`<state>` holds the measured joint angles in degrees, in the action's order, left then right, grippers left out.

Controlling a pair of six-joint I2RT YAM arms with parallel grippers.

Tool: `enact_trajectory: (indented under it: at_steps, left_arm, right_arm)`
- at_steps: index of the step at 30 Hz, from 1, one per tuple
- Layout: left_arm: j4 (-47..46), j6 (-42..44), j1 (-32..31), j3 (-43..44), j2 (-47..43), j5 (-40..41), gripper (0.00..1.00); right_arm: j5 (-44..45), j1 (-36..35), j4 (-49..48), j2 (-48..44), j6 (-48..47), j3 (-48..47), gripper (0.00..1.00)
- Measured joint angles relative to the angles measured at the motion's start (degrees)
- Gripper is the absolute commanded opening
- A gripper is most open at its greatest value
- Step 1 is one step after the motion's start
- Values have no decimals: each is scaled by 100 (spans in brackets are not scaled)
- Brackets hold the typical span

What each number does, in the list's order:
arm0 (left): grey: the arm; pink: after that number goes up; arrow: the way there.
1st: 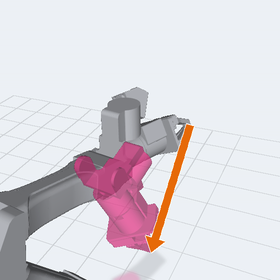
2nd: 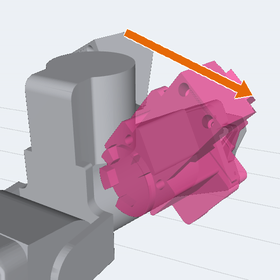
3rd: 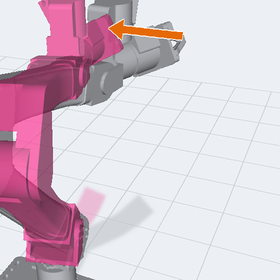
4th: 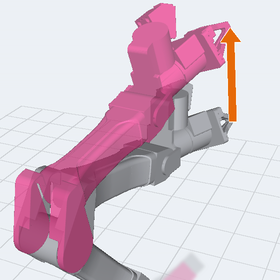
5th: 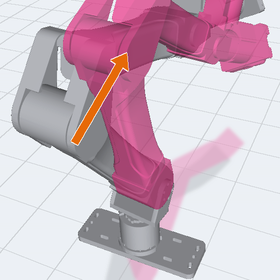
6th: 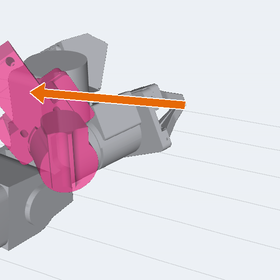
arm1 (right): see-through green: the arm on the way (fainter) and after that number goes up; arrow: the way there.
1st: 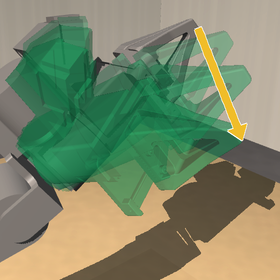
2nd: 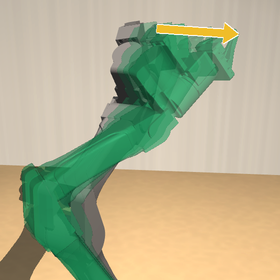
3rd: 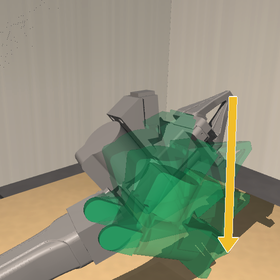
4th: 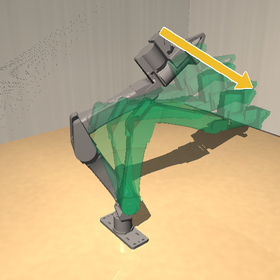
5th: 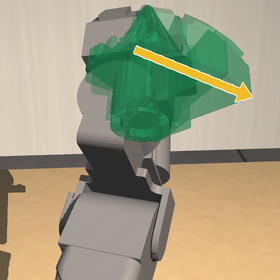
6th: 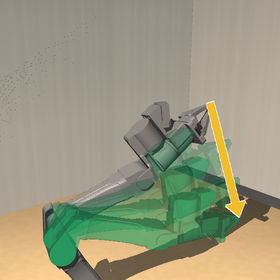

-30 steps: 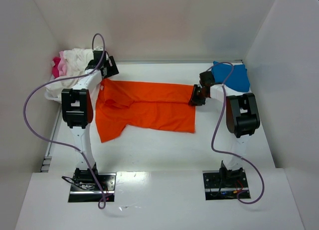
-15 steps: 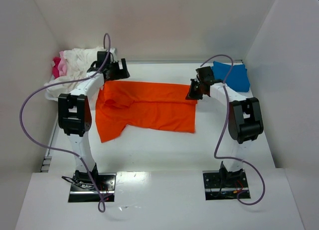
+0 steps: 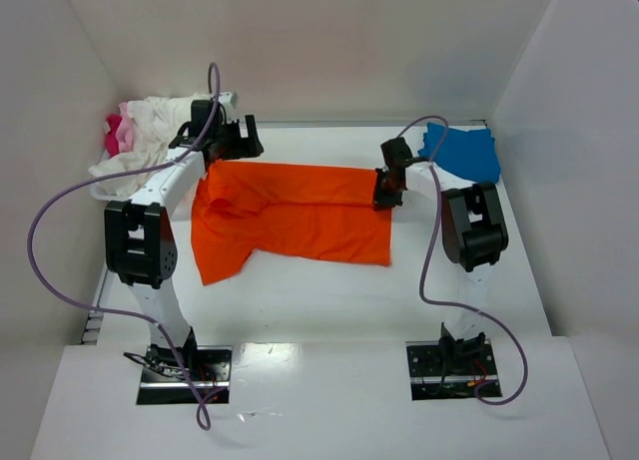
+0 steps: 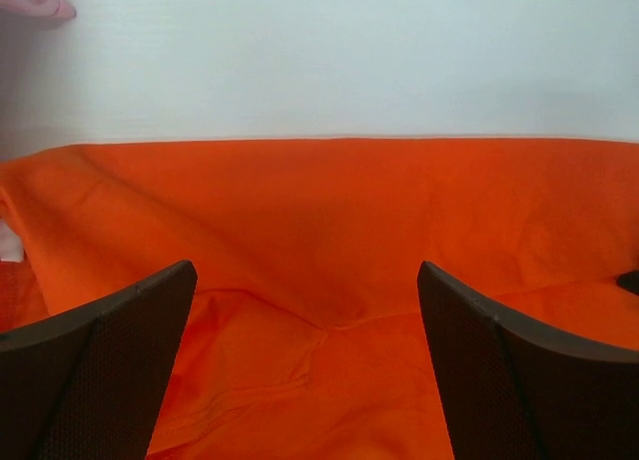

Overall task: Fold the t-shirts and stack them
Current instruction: Fold the flattened tshirt in 1/3 of the way

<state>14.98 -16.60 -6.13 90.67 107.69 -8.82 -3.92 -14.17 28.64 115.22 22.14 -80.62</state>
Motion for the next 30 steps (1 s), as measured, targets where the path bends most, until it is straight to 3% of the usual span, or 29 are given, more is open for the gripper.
enact_trajectory:
  at_steps: [21,30]
  left_arm:
    - [138,39,2,-198,-21,107,99]
    - [157,39,2,-242,-21,101,99]
  right_arm:
    - [1088,-3,478,442,-83,-609,0]
    - [1276,656,560,572,-167,-844,0]
